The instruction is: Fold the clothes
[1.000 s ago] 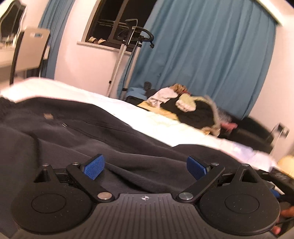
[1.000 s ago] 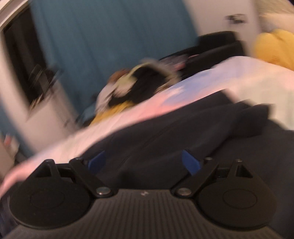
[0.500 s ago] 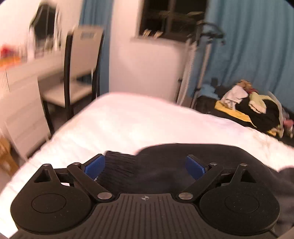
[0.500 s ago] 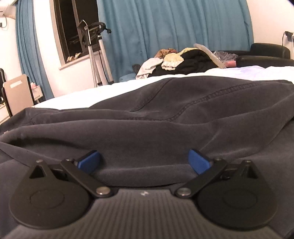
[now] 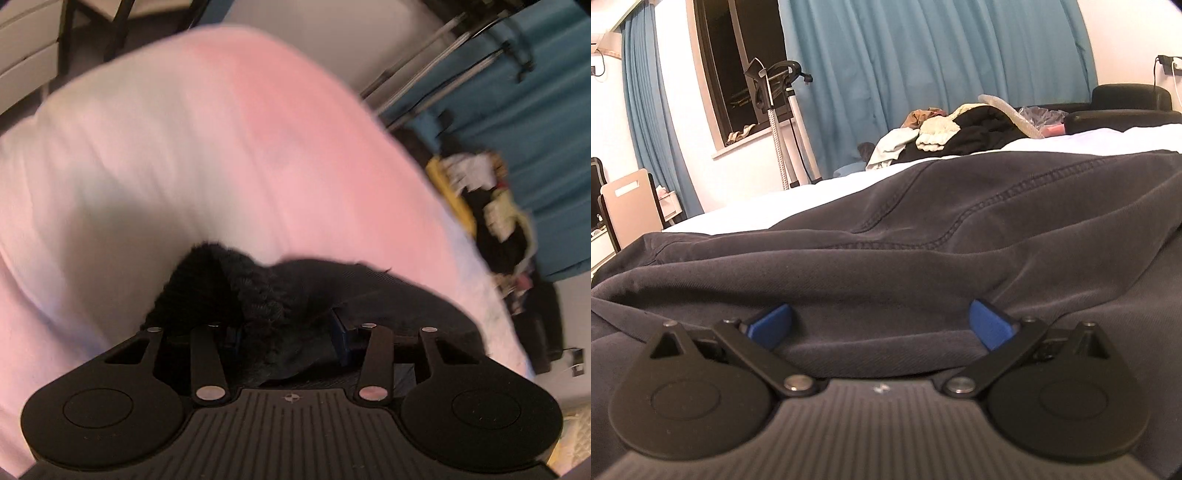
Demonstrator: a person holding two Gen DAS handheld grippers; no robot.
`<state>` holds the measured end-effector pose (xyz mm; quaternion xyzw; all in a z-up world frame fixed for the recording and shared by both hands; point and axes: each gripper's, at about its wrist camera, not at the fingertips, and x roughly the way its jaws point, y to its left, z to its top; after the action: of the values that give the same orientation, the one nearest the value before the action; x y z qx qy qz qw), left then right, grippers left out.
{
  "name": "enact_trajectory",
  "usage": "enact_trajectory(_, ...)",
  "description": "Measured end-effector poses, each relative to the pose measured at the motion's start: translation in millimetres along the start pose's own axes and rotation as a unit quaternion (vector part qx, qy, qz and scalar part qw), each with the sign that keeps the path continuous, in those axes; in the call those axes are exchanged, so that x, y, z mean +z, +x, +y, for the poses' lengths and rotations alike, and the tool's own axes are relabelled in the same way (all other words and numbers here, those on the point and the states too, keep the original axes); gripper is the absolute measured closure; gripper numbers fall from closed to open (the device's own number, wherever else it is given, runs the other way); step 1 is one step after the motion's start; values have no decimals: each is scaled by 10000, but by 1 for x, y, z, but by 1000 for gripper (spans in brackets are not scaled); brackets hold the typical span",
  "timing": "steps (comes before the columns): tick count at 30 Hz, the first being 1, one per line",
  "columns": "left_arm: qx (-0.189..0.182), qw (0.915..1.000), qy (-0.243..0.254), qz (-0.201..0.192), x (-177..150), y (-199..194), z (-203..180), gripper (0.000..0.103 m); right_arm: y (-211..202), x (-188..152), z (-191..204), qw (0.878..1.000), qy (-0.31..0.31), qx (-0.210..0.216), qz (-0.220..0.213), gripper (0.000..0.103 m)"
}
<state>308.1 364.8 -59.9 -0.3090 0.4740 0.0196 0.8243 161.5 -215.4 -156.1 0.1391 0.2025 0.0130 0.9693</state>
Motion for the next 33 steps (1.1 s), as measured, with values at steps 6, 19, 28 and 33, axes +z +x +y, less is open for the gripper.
enact_trajectory(6,287,9921,340,-1176,14,-31,-31,92,-14,-3,1,10000,-34,-25,-1,0)
enact_trajectory(19,786,9873,752,-1154,30,41,-34,68,-13,-10,8,9998,-130,-44,-118,0)
enact_trajectory(28,342,9732,1378,-1810,-48,-82,-31,7,-8,-9,7,9999,-74,-7,-110,0)
enact_trajectory(33,514,9763,120,-2098,-90,-149,39,7,-7,-6,9,9999,-81,-13,-69,0)
